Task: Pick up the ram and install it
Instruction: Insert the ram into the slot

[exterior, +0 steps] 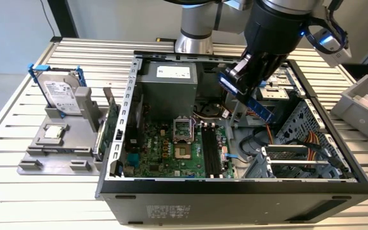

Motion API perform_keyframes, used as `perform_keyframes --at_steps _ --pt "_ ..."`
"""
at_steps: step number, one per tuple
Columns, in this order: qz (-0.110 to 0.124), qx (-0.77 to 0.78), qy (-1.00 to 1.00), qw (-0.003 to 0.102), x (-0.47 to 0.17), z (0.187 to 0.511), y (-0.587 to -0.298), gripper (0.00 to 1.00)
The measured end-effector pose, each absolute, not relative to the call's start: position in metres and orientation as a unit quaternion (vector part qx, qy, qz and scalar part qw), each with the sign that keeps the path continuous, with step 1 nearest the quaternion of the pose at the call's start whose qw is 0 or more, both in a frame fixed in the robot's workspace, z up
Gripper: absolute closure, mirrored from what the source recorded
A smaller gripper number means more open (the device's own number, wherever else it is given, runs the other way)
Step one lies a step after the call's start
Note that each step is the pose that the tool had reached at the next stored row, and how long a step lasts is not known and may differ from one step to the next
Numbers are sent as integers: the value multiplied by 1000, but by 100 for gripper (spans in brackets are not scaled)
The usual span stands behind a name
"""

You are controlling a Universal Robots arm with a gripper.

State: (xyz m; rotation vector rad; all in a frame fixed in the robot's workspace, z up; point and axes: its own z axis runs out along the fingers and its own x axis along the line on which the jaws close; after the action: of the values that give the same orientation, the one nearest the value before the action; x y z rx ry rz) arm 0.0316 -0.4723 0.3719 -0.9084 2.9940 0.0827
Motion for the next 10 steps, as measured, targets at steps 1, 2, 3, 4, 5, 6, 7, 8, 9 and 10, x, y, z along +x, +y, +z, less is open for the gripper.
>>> perform_keyframes --at_steps 1,2,3,4,5,6,7,8,9,10 --pt "27 -288 957 6 32 372 -473 100" --pt "27 -286 958 6 32 372 -473 100" --pt "27 -284 958 6 32 372 -473 100" --pt "26 -282 959 6 32 372 -473 100" --pt "27 -280 960 6 32 372 -473 100" --pt "27 -278 960 6 32 372 -473 100" --pt "27 -277 961 6 32 372 -474 100" --pt "27 -275 961 6 32 372 -474 100" --pt "27 -273 962 6 32 372 -474 100" --pt "27 -270 962 6 32 372 -474 100"
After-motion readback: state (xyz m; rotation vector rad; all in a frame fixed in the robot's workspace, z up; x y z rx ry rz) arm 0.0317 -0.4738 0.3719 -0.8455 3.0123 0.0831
